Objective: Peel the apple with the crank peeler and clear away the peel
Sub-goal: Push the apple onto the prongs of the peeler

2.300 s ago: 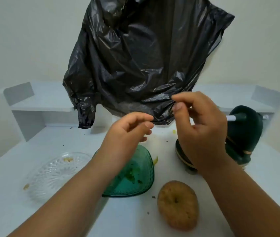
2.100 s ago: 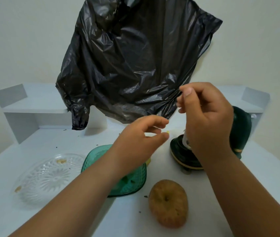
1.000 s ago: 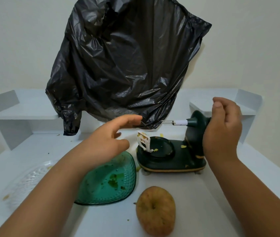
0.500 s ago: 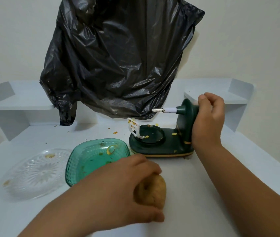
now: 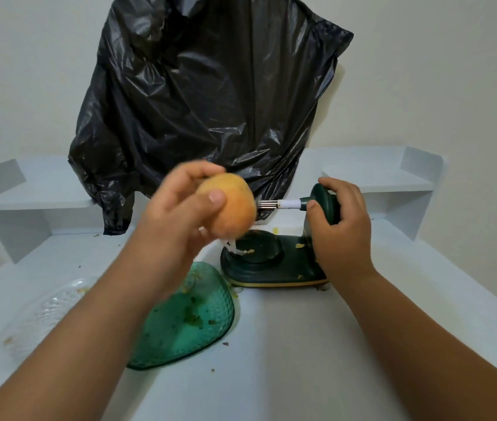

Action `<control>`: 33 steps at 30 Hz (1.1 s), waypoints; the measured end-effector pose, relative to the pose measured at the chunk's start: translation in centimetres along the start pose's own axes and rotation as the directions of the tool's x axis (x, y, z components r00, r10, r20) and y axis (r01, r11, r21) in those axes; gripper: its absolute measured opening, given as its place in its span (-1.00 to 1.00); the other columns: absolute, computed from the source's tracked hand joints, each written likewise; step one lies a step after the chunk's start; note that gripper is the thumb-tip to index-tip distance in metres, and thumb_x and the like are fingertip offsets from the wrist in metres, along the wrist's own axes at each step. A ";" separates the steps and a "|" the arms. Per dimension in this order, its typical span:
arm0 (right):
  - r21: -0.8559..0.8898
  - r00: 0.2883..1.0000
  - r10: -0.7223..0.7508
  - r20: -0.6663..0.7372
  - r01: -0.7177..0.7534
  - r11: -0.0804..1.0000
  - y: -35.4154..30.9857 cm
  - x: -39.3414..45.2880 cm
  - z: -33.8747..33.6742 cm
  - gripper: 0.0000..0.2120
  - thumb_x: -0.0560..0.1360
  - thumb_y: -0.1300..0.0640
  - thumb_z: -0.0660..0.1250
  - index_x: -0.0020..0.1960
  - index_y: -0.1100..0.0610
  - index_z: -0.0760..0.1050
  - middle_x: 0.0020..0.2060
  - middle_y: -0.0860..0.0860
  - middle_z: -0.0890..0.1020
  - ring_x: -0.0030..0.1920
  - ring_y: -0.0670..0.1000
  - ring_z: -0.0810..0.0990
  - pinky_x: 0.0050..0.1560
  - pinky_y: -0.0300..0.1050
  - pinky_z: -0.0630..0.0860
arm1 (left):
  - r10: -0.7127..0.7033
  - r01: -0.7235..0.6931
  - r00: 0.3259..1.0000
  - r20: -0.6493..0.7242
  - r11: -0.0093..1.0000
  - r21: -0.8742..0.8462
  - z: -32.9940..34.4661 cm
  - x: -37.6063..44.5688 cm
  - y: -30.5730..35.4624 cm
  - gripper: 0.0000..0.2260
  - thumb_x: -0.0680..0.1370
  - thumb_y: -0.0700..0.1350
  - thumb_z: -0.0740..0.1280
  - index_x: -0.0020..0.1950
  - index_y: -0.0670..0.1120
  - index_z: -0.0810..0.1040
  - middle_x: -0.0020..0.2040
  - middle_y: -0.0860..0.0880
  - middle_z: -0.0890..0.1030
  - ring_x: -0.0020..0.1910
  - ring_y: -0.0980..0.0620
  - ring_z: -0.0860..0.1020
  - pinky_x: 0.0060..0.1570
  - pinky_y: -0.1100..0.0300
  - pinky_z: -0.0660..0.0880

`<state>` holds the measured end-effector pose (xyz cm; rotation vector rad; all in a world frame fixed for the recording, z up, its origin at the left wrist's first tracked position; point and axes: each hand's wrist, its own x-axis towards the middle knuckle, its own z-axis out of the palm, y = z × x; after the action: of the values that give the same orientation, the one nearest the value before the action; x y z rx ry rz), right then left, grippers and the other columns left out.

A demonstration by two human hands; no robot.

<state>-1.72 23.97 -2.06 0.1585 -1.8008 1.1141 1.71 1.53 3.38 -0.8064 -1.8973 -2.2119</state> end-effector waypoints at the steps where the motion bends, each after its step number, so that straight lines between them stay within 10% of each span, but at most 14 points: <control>1: -0.001 1.000 0.003 0.001 -0.003 1.000 0.0 0.0 0.0 -0.71 0.46 0.20 0.30 0.19 0.12 0.50 0.08 0.01 0.53 0.03 -0.39 0.45 -0.03 -0.57 0.32 | -0.023 0.018 0.999 -0.044 0.995 -0.100 -0.2 1.1 0.0 -0.77 0.33 -0.06 0.41 -0.05 0.00 0.51 0.07 -0.09 0.51 -0.02 -0.12 0.58 -0.11 -0.08 0.57; 7: -0.011 1.000 -0.003 -0.007 0.003 1.000 0.1 0.1 0.0 -0.70 0.45 0.20 0.29 0.18 0.13 0.51 0.06 0.02 0.53 0.02 -0.37 0.46 -0.03 -0.57 0.31 | -0.152 0.126 0.956 -0.251 0.985 -0.116 -0.2 5.3 -1.7 -0.62 0.35 0.08 0.50 0.03 -0.05 0.47 0.11 -0.11 0.58 -0.01 -0.03 0.64 -0.12 0.03 0.60; 12: 0.003 1.000 0.009 -0.017 -0.009 1.000 0.2 0.0 0.2 -0.70 0.45 0.19 0.31 0.18 0.11 0.52 0.04 -0.01 0.52 0.01 -0.35 0.47 -0.04 -0.56 0.33 | -0.242 0.260 0.921 -0.307 0.965 0.019 0.4 6.6 -2.8 -0.56 0.40 0.23 0.41 -0.17 -0.17 0.51 -0.24 -0.19 0.58 -0.27 -0.09 0.61 -0.24 0.10 0.57; 19: -0.011 1.000 0.001 -0.025 -0.002 1.000 -0.1 -0.2 0.5 -0.70 0.45 0.19 0.31 0.18 0.14 0.52 0.03 -0.01 0.52 0.01 -0.34 0.46 -0.02 -0.55 0.32 | -0.332 0.391 0.895 -0.299 0.906 0.163 0.8 6.7 -3.1 -0.17 0.15 0.46 0.41 0.07 -0.23 0.56 -0.01 -0.28 0.65 -0.06 -0.21 0.65 0.03 -0.20 0.55; 26: -0.018 1.000 0.008 -0.020 -0.009 1.000 -0.2 -0.2 0.6 -0.70 0.46 0.18 0.30 0.18 0.14 0.52 0.03 0.01 0.52 0.01 -0.34 0.45 -0.01 -0.55 0.31 | -0.336 0.352 0.931 -0.145 0.930 0.103 1.1 6.5 -3.5 -0.73 0.50 0.21 0.30 0.10 0.11 0.55 0.04 -0.14 0.65 0.05 -0.19 0.62 0.09 -0.17 0.53; 33: -0.021 1.000 0.004 -0.026 -0.005 1.000 -0.2 -0.3 0.6 -0.72 0.46 0.18 0.29 0.17 0.14 0.51 0.02 -0.01 0.51 0.00 -0.34 0.45 -0.03 -0.55 0.30 | -0.481 0.490 0.870 0.104 0.869 -0.077 -0.3 5.7 -4.2 -0.68 0.46 -0.03 0.36 0.20 -0.03 0.52 0.14 -0.23 0.59 0.12 -0.23 0.57 -0.06 0.01 0.57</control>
<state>-1.89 23.27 -2.18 0.1268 -1.7901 1.0949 -5.00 3.48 2.32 -0.4669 -2.2460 -2.6095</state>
